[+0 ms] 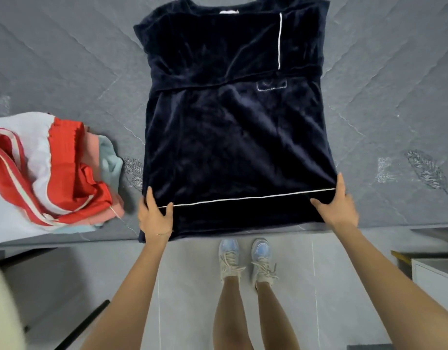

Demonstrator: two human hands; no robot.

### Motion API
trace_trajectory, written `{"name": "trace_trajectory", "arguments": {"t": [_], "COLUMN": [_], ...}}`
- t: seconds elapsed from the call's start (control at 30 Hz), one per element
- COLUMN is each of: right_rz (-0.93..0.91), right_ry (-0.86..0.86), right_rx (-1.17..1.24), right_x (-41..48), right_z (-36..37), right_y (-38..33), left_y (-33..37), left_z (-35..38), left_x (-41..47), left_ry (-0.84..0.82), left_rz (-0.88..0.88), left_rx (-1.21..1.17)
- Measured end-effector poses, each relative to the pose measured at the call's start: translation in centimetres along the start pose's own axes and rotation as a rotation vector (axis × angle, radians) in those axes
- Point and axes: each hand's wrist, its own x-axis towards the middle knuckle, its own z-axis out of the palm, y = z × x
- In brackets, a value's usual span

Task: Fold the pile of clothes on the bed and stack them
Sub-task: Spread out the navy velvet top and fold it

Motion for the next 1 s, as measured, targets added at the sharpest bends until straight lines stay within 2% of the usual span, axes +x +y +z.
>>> {"name": "trace_trajectory", "arguments": {"t": [0.1, 0.2, 0.23, 0.4, 0.6, 0.77, 0.9, 1.0], "right_rz": [0.139, 0.211, 0.183, -0.055, -0.122, -0.085, 0.037, 0.084], "right_ry": [-0.007, -0.063, -0.062, -0.053, -0.218, -0.315, -0.32, -0.273], "right_rx": [0.144, 0.199, 0.231, 0.468, 0.845, 1.119, 1.458, 1.602], "right_x": [-0.2, -0.8, -1.3, -4.0, -5.1, -4.1, -1.9, 0.5], "right_z": [0.4, 0.4, 0.4, 0.1, -2.6, -5.9, -9.1, -11.9], "right_y": [0.8, 1.0, 0.6, -3.7, -10.4, -16.5, -21.4, -24.7], "left_y": [-1.2, -2.2, -2.1, 3.3, 12.1, 18.8, 22.8, 25.2], "left_z": [-0.2, -0.6, -0.7, -0.8, -1.0, -3.2, -6.4, -8.8], "left_x": [-0.8, -1.7, -2.1, -3.5, -3.3, 0.0, 5.1, 9.7], "left_ry": [0.07, 0.051, 0.046, 0.057, 0.039, 0.044, 0.066, 0.123], "left_rz": [-0.161, -0.381, -0.382, -0.153, -0.03, -0.094, -0.212, -0.239], "left_rx": [-0.069, -0.173, -0.226, -0.504, -0.722, -1.014, -1.189, -1.314]}}
